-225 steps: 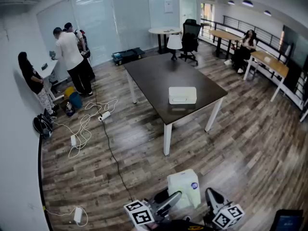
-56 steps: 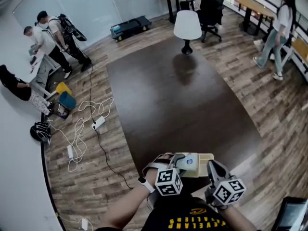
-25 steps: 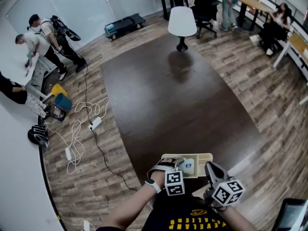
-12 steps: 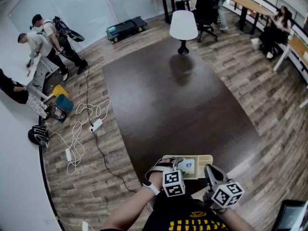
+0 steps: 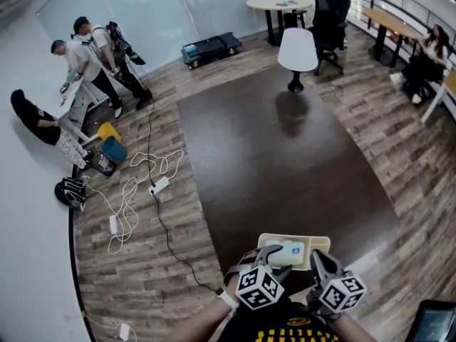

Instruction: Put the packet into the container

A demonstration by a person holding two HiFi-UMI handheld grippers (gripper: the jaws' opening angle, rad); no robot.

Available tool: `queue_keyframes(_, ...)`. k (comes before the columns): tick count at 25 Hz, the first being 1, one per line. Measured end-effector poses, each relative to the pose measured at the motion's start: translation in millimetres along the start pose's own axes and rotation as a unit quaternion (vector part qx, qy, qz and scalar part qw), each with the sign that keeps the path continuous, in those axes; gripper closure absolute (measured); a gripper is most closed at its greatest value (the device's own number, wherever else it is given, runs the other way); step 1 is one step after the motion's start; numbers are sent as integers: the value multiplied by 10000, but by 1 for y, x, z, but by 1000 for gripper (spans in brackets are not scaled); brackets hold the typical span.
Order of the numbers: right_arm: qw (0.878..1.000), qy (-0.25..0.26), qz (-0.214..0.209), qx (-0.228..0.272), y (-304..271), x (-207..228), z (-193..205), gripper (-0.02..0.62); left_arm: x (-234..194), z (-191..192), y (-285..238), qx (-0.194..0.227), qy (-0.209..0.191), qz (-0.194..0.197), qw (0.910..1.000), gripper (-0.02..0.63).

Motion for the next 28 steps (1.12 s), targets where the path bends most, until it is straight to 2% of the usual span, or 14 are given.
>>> queue_keyframes(3, 9999, 100, -76, -45, -7, -9, 0, 583, -3, -3, 22, 663, 683, -204, 9953, 352)
queue_keyframes(5, 9998, 168, -93, -60, -9, -14, -1, 583, -4, -4, 36, 1114, 1285, -146, 9853, 374)
queue_keyframes(6, 9997, 197, -103, -58, -10, -16, -1, 583, -6, -4, 43, 1317, 1591, -78, 9784, 376)
queue_keyframes(10, 9996, 232, -152, -23, -10, -24, 1, 583, -14, 1, 69, 1964, 2629, 142, 9445, 451)
queue_keyframes(13, 9994, 300, -161, 13, -9, -30, -1, 584, -15, 5, 78, 2298, 3061, 272, 9234, 524)
queue_keyframes(15, 9990, 381, -210, 35, -8, -34, -2, 584, -12, 7, 83, 2439, 3228, 365, 9138, 563)
queue_keyframes(17, 9986, 475, -243, 53, -7, -38, -1, 584, -7, 9, 84, 2483, 3288, 424, 9102, 574)
queue_keyframes(28, 9923, 1056, -630, 173, -2, -73, -9, 584, -4, 15, 91, 2544, 3321, 330, 9077, 606)
Point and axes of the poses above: the fingertips, and each gripper's own axes: y backward along the fingers, x to its right, z out of its underside, the point moved 3 cm from there along y, backward along the fingers, and after that the axes turned 12 degrees about -x, right-handed, at the moved point
